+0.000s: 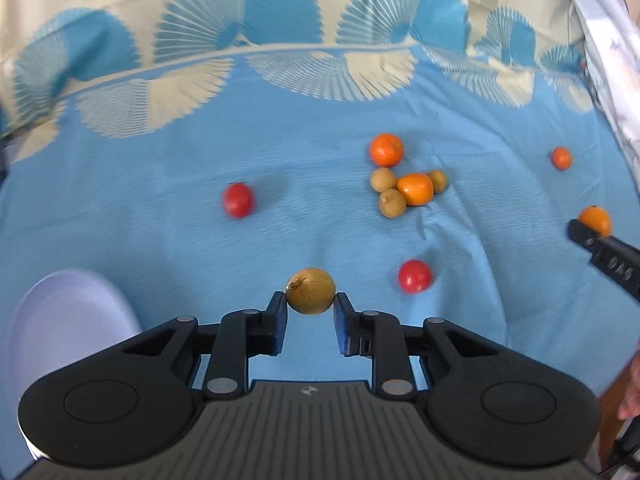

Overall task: Organize fruits
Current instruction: 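Grasp a tan round fruit with the left tool while the right tool grasps a mandarin, then carry both fruits over the plate and open both tools to drop them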

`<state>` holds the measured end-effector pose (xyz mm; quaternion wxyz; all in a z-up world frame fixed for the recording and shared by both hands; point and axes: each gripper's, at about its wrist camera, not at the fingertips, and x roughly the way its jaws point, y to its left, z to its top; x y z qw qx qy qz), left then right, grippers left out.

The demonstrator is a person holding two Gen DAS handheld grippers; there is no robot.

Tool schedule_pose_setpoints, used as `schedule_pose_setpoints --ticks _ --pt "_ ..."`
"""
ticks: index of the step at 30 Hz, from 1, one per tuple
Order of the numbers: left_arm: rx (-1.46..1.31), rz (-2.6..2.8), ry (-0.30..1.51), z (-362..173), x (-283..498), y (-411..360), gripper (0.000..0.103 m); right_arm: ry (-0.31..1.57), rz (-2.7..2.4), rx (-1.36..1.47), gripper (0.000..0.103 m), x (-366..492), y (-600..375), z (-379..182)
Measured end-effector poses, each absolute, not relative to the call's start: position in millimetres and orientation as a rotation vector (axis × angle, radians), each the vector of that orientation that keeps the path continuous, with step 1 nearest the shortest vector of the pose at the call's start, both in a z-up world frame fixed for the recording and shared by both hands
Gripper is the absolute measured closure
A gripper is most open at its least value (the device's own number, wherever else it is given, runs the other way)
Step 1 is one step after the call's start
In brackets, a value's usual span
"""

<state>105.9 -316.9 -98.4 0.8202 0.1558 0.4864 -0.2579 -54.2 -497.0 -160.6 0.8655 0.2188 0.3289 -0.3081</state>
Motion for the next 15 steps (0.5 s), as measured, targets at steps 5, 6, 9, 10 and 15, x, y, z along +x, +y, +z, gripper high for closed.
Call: schedule_pose_setpoints --ticks 5,6,9,10,15 --pt "0.297 -0.502 1.025 -53 77 -250 0.076 0.682 -0.446 0.486 0.064 -63 -429 -109" --pt "0.291 -0.490 1.021 -46 71 -235 0.076 0.679 -0.408 0.493 0.064 -66 -414 -100" --pt "0.275 -0.447 1.011 -29 51 -190 0.076 0.685 -0.305 0.519 0.064 -76 -372 -79" --pt "0.272 -0.433 1.010 -24 44 -176 0.076 0.690 -0.278 0.525 0.064 -78 -359 -73" --pt "0.218 -0.376 1.006 -8 16 -106 0.076 0.697 -0.180 0.510 0.064 -92 -300 -47"
